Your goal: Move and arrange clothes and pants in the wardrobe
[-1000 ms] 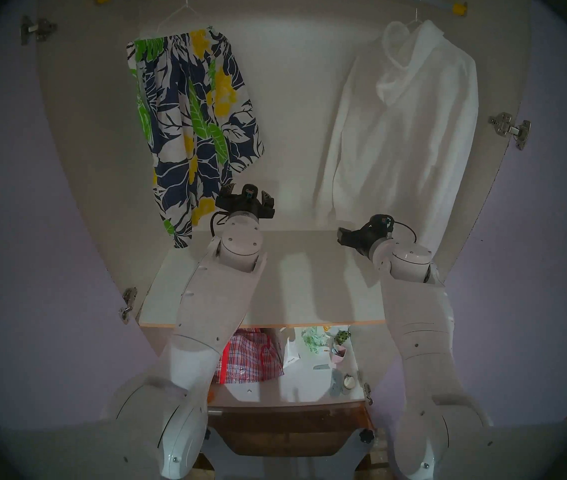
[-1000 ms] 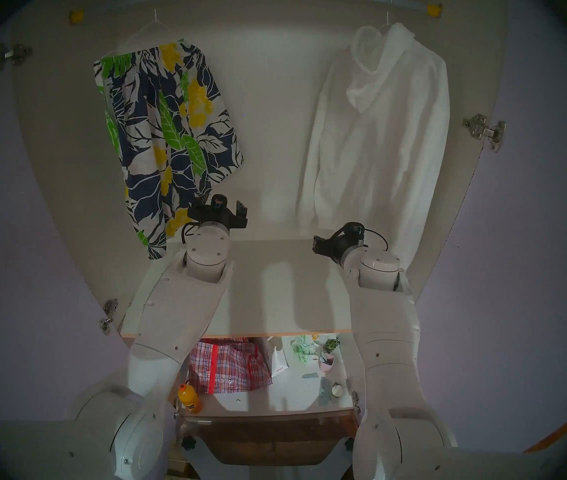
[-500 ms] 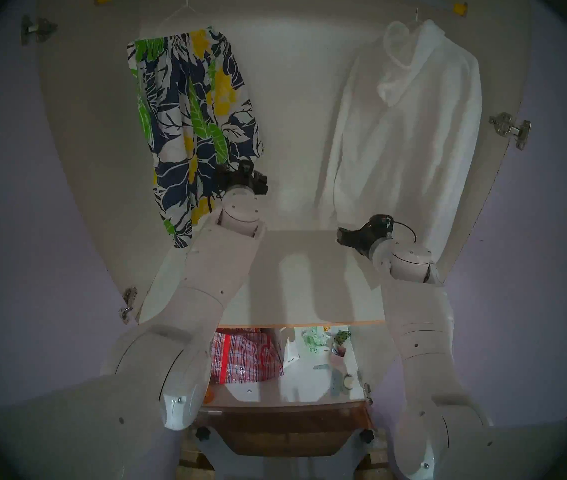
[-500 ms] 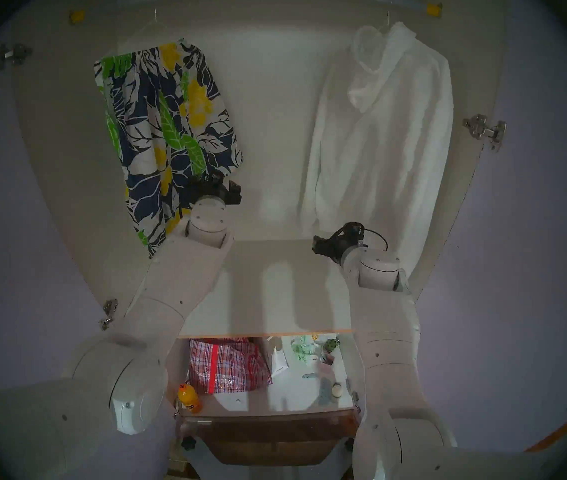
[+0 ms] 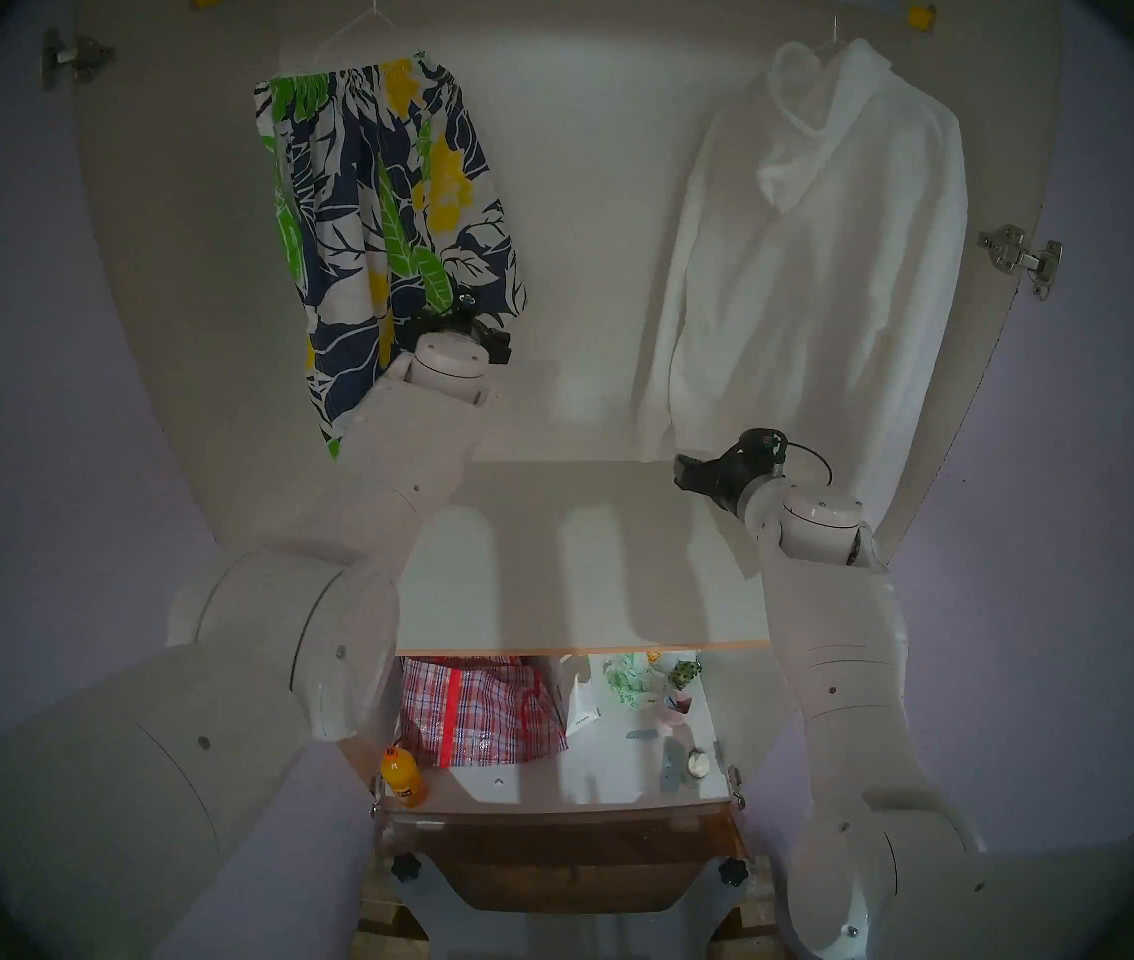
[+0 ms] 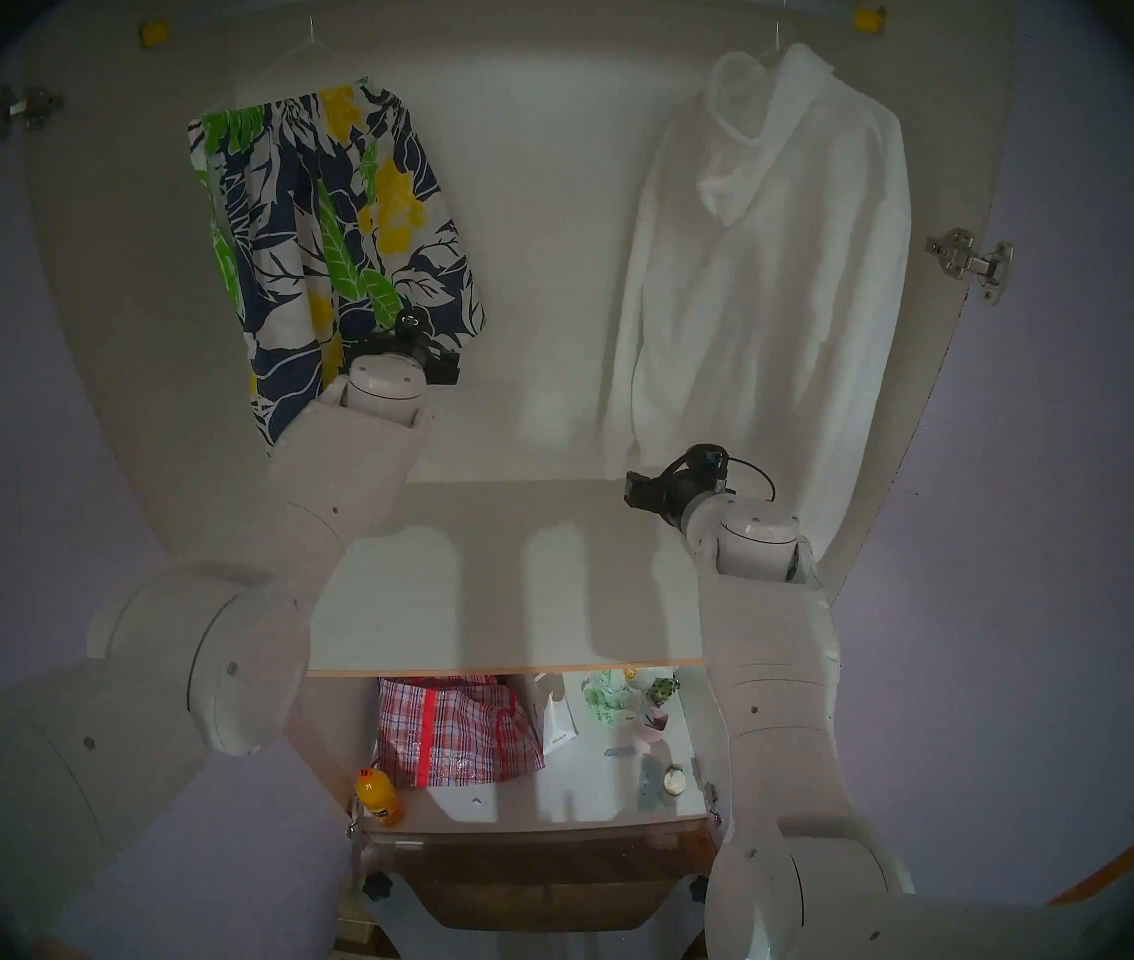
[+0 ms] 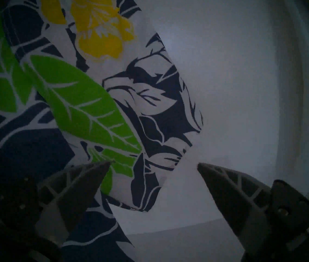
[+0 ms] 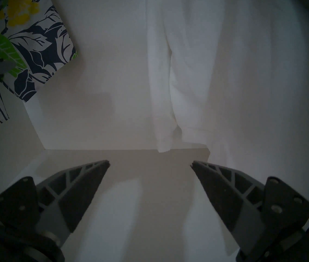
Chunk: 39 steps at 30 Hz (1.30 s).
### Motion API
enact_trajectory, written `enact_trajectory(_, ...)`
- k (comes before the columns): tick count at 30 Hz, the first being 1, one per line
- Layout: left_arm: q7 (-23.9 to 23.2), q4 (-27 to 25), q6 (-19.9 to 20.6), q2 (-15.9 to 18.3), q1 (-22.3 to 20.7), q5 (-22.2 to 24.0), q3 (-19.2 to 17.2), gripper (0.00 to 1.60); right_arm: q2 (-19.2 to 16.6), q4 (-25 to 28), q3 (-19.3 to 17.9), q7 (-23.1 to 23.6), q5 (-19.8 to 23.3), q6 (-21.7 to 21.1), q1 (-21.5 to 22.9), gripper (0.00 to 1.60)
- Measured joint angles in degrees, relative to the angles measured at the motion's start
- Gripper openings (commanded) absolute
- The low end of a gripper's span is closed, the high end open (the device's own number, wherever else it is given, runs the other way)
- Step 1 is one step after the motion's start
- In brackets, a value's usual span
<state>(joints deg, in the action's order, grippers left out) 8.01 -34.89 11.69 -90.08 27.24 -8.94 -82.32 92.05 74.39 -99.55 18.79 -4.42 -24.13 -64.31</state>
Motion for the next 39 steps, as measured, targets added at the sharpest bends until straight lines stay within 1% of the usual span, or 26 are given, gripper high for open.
enact_trajectory(2, 0.5, 2.6, -0.6, -0.2, -2.2, 0.3, -1.4, 1.6, 0.0, 0.0, 0.0, 0.0, 0.0, 0.0, 0.0, 1.6)
enact_trajectory(4, 0.8, 5.9, -2.4, -0.1, -4.3, 0.4, -1.4, 1.6, 0.0, 0.0, 0.0, 0.0, 0.0, 0.0, 0.0, 1.6)
enact_trajectory(5, 0.5, 7.3, -3.1, 0.1, -5.3, 0.3, -0.8, 1.6, 0.0, 0.0, 0.0, 0.0, 0.0, 0.0, 0.0, 1.6)
enact_trajectory(8, -3.3, 11.2, -5.2, 0.5, -7.5, -0.2, 2.2, 1.6, 0.0, 0.0, 0.0, 0.0, 0.0, 0.0, 0.0, 1.6)
enact_trajectory(9, -4.3, 11.8, -6.4, 0.5, -7.7, -0.7, 3.8, 1.6, 0.0, 0.0, 0.0, 0.0, 0.0, 0.0, 0.0, 1.6)
enact_trajectory(12, -4.4, 11.6, -8.0, 0.3, -7.5, -1.7, 6.5, 1.6, 0.0, 0.0, 0.0, 0.0, 0.0, 0.0, 0.0, 1.6)
enact_trajectory(13, -3.8, 11.5, -8.2, 0.0, -7.4, -2.3, 7.5, 1.6, 0.0, 0.0, 0.0, 0.0, 0.0, 0.0, 0.0, 1.6)
enact_trajectory(14, -2.2, 11.5, -8.4, -0.4, -7.3, -2.7, 8.8, 1.6, 0.0, 0.0, 0.0, 0.0, 0.0, 0.0, 0.0, 1.6)
enact_trajectory(16, -1.0, 11.4, -8.6, -0.9, -7.3, -3.0, 9.6, 1.6, 0.0, 0.0, 0.0, 0.0, 0.0, 0.0, 0.0, 1.6)
enact_trajectory(20, 4.2, 13.7, -8.4, -1.3, -9.1, -3.1, 9.3, 1.6, 0.0, 0.0, 0.0, 0.0, 0.0, 0.0, 0.0, 1.6)
enact_trajectory(25, 5.7, 17.2, -8.4, 0.2, -13.4, -2.8, 8.1, 1.6, 0.0, 0.0, 0.0, 0.0, 0.0, 0.0, 0.0, 1.6)
enact_trajectory(27, 6.1, 19.5, -8.5, 1.3, -15.6, -2.5, 7.0, 1.6, 0.0, 0.0, 0.0, 0.0, 0.0, 0.0, 0.0, 1.6)
enact_trajectory(30, 6.8, 22.3, -8.7, 2.1, -17.6, -2.3, 6.6, 1.6, 0.0, 0.0, 0.0, 0.0, 0.0, 0.0, 0.0, 1.6)
enact_trajectory(36, 7.9, 25.1, -9.5, 3.9, -17.9, -2.1, 6.2, 1.6, 0.0, 0.0, 0.0, 0.0, 0.0, 0.0, 0.0, 1.6)
enact_trajectory(39, 8.0, 25.8, -10.0, 6.2, -17.6, -2.0, 6.3, 1.6, 0.0, 0.0, 0.0, 0.0, 0.0, 0.0, 0.0, 1.6)
